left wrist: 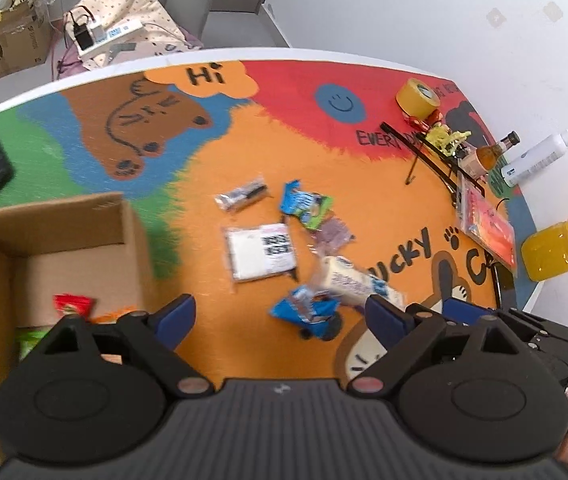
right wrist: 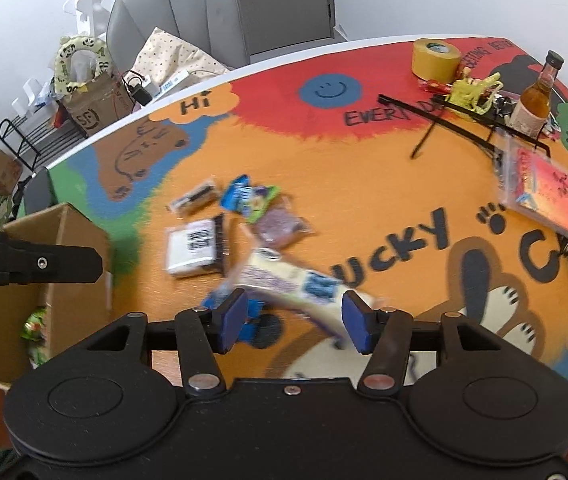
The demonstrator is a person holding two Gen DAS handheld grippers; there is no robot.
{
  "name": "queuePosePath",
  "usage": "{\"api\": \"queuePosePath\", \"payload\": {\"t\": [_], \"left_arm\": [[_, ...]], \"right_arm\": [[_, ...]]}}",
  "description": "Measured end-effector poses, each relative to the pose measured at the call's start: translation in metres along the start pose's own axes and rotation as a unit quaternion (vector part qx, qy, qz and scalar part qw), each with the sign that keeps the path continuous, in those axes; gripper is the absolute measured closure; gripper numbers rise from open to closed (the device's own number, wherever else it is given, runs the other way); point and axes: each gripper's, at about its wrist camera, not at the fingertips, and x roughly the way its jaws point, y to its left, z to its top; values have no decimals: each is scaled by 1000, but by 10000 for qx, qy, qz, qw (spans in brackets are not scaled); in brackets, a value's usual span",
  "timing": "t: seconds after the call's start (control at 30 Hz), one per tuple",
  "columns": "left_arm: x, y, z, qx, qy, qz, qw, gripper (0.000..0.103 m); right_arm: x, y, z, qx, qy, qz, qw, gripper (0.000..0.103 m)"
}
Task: Organize snacks
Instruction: 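Move the left tool to the blue packet while the right tool reaches the white cake bar, then grasp the blue packet with the left tool while the right tool grasps the white cake bar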
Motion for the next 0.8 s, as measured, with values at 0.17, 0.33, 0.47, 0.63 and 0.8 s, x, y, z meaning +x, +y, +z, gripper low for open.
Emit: {"api": "queuePosePath", "payload": {"t": [0.17, 0.33, 0.47, 0.63, 0.8], "left_arm": [[21, -24, -5, -70, 130, 1, 9999, 15], [41, -42, -7, 4, 206, -26, 9998, 22], [61, -45, -10, -137, 338, 76, 9993, 33], [84, -33, -15, -547, 554, 196, 9968, 42], [98, -23, -19, -830, 582, 239, 9946, 42]], "right_arm": [[1, -23, 1, -84, 16, -4, 10000, 49], [9, -36, 1, -270, 90, 38, 9996, 49], [21, -34, 3, -496, 170, 207, 9984, 49], [40, -26, 4, -778, 310, 429, 9956, 49], [53, -16, 2, -1165, 364, 550, 9910, 49]]}}
